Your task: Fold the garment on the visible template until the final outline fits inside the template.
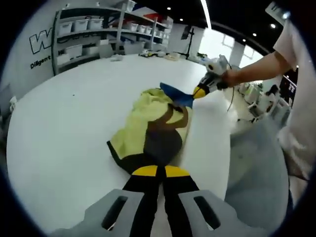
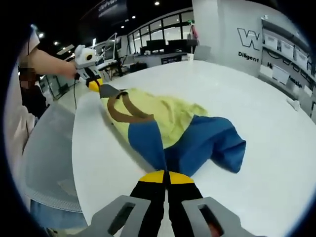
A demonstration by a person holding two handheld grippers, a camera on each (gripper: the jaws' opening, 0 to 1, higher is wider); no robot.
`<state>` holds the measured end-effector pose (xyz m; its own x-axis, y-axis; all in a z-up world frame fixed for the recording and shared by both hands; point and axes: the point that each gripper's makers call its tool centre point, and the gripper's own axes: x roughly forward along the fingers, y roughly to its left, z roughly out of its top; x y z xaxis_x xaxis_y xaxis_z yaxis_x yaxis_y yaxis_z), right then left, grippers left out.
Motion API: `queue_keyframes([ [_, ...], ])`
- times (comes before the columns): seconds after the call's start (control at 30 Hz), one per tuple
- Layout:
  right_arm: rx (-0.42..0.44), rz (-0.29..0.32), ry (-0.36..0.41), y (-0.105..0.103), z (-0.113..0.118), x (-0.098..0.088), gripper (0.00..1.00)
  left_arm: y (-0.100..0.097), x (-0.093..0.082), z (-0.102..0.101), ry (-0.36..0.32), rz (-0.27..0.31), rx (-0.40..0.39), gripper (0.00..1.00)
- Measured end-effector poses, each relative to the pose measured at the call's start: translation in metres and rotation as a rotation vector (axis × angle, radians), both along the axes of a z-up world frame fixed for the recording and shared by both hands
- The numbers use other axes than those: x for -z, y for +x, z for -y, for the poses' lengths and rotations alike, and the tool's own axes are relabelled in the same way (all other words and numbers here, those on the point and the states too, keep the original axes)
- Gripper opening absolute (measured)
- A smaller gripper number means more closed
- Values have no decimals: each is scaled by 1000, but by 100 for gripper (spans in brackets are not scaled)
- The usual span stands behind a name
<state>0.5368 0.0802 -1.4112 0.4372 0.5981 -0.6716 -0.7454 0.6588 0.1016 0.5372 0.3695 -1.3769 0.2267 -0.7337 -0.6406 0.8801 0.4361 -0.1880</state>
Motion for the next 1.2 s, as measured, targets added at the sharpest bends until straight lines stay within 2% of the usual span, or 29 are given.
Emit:
queue_keyframes([
  [0.33, -80, -18, -18, -20, -14, 6, 0, -25, 10, -8, 0, -40, -5, 4],
  [0.6, -97, -20, -30, -23, -15, 7, 0, -9, -4, -1, -64, -48, -36, 22],
  [0.77, -100, -19, -39, -23, -14, 7, 0, 3, -4, 11, -84, -73, -27, 24],
  [0.87, -105, -19, -46, -24, -14, 7, 0, 2, 5, 18, -71, -133, -6, 23],
  [0.93, -108, -19, -48, -23, -14, 7, 0, 2, 10, 20, -55, -143, 7, 21],
  [1.0, -109, -20, -51, -24, -14, 7, 0, -1, 12, 22, -50, -183, 10, 18],
  [1.07, -109, -24, -52, -24, -14, 7, 0, -4, 14, 22, -44, -190, 16, 16],
  [1.2, -108, -27, -53, -24, -14, 7, 0, -16, 19, 17, -20, -223, 32, 4],
])
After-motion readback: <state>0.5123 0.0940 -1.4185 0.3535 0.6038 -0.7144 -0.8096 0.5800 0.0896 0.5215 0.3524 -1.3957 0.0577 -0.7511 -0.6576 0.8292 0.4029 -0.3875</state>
